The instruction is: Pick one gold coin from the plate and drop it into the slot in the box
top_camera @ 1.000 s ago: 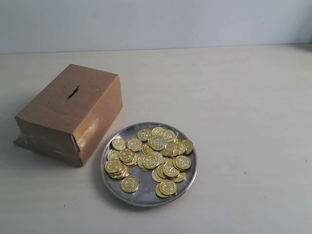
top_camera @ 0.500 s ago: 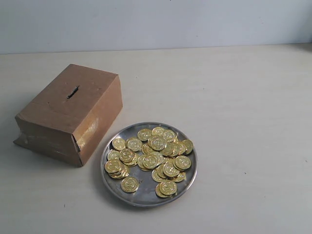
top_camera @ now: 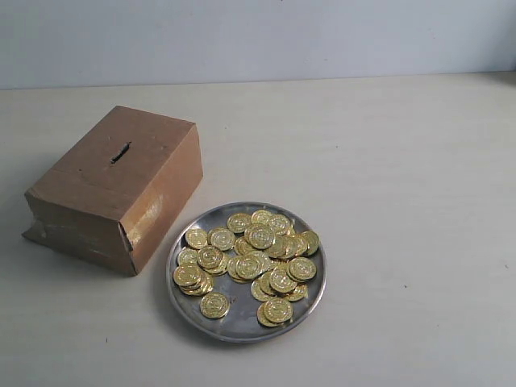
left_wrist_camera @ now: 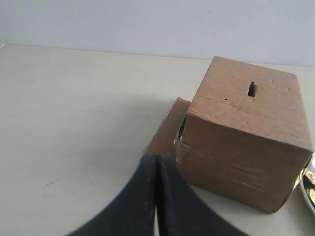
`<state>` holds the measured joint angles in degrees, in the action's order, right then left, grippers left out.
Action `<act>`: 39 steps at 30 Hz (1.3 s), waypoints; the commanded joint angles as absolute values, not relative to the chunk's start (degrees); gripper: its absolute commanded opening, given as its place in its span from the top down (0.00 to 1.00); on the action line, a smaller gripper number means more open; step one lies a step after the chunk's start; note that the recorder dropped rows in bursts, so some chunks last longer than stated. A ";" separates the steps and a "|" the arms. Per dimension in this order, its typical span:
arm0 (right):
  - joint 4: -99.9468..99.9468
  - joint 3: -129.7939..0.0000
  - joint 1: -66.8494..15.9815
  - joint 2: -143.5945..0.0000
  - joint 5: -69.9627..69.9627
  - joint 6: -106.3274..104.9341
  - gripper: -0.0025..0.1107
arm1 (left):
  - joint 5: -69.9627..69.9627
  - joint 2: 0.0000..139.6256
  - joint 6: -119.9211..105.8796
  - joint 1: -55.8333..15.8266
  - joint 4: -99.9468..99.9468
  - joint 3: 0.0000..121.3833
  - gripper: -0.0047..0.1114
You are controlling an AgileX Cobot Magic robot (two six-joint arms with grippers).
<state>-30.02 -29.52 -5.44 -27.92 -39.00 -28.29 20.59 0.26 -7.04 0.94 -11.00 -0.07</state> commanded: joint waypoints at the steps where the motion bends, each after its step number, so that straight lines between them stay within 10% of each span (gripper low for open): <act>1: -29.94 -34.41 -5.32 -40.56 -45.61 -29.62 0.98 | 20.04 0.00 -7.11 0.58 -10.75 0.00 0.96; 33: -27.93 -60.37 -28.94 -99.33 -36.07 -57.99 0.98 | 20.04 0.00 -7.11 0.58 -10.75 0.00 0.96; 39: -28.48 -60.37 -30.66 -104.17 -35.44 -62.06 0.78 | 20.04 0.00 -7.11 0.58 -10.75 0.00 0.96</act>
